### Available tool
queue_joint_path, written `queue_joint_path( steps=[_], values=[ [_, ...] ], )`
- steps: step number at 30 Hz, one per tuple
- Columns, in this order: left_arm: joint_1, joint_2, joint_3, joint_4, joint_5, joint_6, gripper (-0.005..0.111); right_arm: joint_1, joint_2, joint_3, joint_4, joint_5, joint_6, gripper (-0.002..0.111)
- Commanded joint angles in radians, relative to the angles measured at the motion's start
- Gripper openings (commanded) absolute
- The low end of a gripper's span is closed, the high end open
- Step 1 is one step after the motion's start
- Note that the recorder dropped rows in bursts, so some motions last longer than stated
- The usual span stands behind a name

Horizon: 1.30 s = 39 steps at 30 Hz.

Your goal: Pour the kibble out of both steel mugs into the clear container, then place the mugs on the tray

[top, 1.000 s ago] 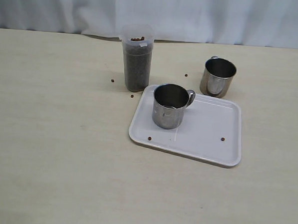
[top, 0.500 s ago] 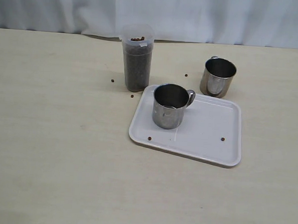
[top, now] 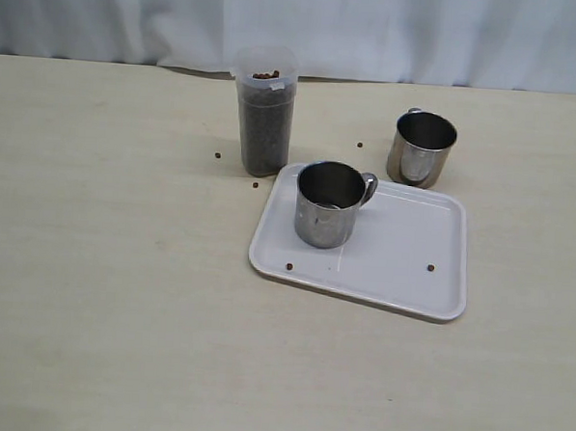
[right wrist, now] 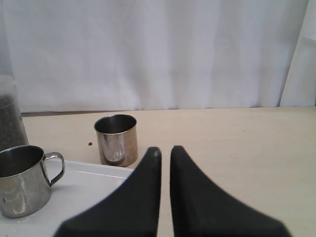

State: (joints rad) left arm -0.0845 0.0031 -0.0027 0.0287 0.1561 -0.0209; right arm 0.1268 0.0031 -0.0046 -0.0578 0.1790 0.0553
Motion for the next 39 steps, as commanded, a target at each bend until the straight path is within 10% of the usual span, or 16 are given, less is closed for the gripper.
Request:
queue_joint_path(
  steps=[1,39],
  values=[
    [-0.009,-0.003,0.003,-0.012,-0.015,-0.003,0.000,0.004,-0.003,0.005,-0.002,-0.001,0.002,0.005],
    [0.002,-0.003,0.003,-0.012,-0.016,-0.003,0.000,0.004,-0.003,0.005,-0.002,-0.001,0.002,0.005]
  ],
)
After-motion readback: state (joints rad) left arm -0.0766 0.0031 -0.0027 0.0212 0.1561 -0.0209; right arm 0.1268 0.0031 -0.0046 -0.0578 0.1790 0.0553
